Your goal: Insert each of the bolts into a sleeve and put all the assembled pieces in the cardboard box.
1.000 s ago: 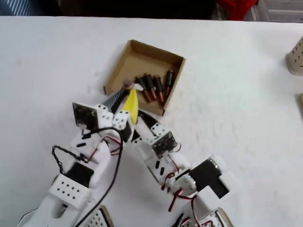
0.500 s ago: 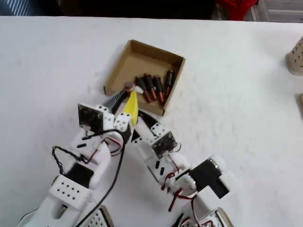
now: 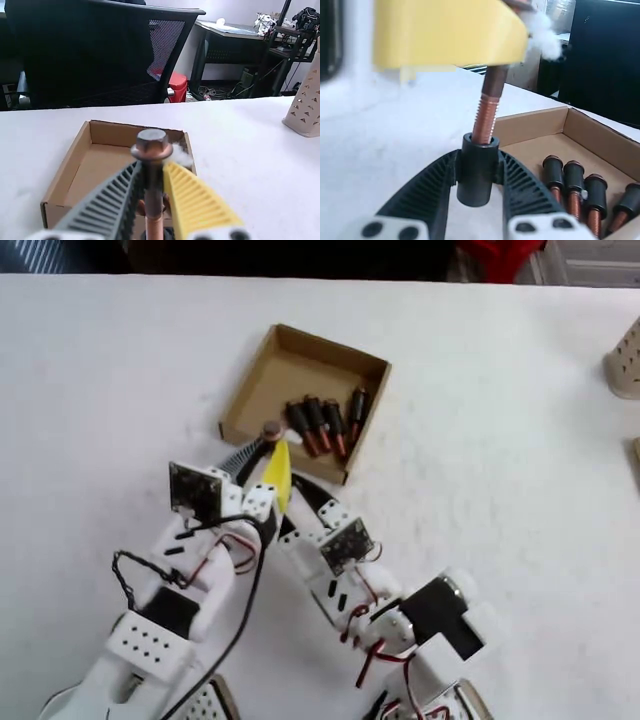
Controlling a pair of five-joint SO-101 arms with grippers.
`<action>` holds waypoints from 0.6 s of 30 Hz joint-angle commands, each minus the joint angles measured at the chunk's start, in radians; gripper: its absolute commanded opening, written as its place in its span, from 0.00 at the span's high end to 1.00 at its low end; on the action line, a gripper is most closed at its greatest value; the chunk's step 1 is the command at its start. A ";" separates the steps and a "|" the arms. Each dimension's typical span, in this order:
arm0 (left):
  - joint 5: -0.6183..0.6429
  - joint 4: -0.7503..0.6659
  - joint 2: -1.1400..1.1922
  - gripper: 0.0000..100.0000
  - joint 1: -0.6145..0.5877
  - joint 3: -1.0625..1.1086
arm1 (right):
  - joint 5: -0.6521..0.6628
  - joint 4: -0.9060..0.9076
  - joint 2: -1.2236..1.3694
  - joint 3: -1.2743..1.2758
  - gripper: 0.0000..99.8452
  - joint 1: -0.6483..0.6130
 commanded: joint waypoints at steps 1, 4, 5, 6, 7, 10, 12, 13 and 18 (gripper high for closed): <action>-0.008 -0.008 0.001 0.98 0.002 0.014 | -0.011 0.001 -0.002 -0.018 0.98 -0.002; -0.008 -0.006 0.001 0.98 0.002 0.040 | -0.011 0.001 -0.002 -0.018 0.98 -0.002; -0.008 -0.005 0.001 0.98 0.002 0.044 | -0.011 0.001 -0.002 -0.018 0.98 -0.002; -0.008 0.000 0.001 0.98 0.004 0.044 | -0.011 0.001 -0.002 -0.018 0.98 -0.002; -0.008 0.000 0.001 0.98 0.004 0.046 | -0.011 0.001 -0.002 -0.018 0.98 -0.002; -0.008 0.012 -0.001 0.98 0.005 0.060 | -0.011 0.001 -0.002 -0.018 0.98 -0.002; -0.012 0.028 -0.002 0.98 0.007 0.066 | -0.011 0.001 -0.002 -0.018 0.98 -0.001; -0.012 0.031 -0.002 0.98 0.005 0.064 | -0.011 0.001 -0.002 -0.018 0.98 -0.001; -0.012 0.029 -0.002 0.97 0.001 0.061 | -0.011 0.001 -0.002 -0.018 0.98 -0.001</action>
